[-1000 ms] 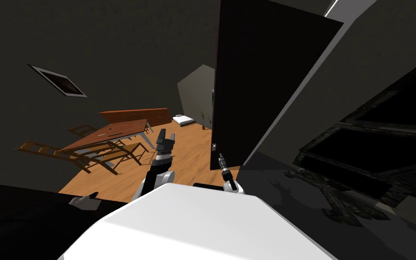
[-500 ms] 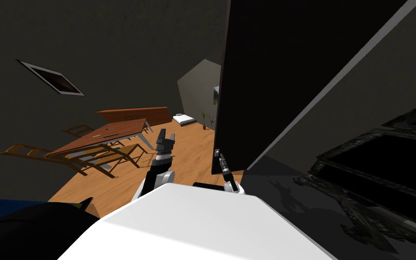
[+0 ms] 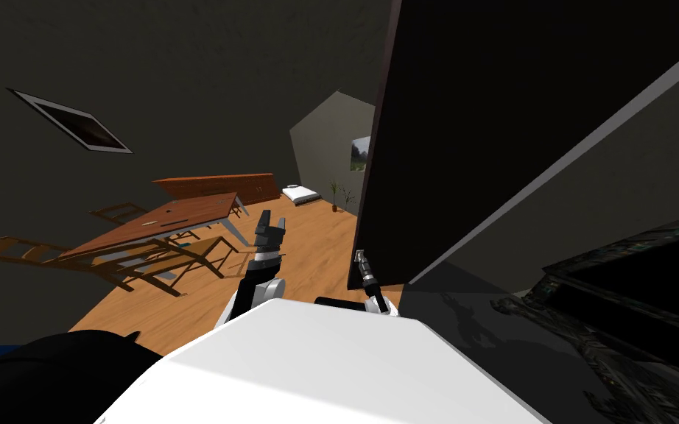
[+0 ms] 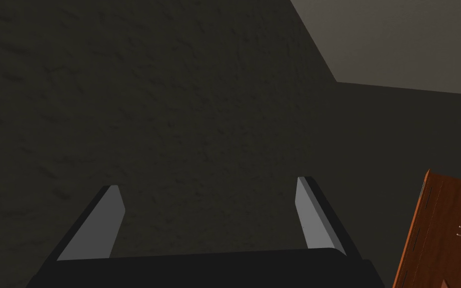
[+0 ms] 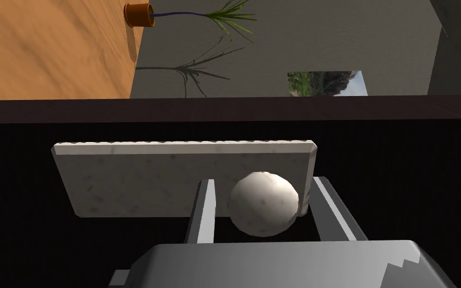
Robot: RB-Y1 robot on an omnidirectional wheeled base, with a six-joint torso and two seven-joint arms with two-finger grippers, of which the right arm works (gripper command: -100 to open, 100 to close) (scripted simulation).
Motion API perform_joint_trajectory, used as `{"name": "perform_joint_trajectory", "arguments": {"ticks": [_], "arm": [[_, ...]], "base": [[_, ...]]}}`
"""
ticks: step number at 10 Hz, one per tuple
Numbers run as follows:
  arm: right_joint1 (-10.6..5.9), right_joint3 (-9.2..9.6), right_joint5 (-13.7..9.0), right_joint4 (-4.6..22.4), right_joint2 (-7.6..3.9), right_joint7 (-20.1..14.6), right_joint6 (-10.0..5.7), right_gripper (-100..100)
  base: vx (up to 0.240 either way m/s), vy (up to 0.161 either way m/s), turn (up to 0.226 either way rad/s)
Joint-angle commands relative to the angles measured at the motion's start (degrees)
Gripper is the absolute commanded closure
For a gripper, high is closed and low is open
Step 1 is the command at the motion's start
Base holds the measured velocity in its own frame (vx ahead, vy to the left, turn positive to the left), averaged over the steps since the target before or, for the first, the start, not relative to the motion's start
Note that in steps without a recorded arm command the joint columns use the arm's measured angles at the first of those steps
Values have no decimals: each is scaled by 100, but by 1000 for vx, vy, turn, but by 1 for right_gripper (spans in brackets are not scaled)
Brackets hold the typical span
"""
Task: Push the door open
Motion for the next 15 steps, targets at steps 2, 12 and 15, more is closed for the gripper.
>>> {"name": "perform_joint_trajectory", "arguments": {"ticks": [2,12,15], "arm": [[-2,0,0,-1,-1,-1,8,100],[-135,-574,-205,134,-8,143,90,100],[-199,-831,-297,188,48,205,119,100]], "base": [[-30,-14,13],[121,85,-49],[158,113,-70]]}}
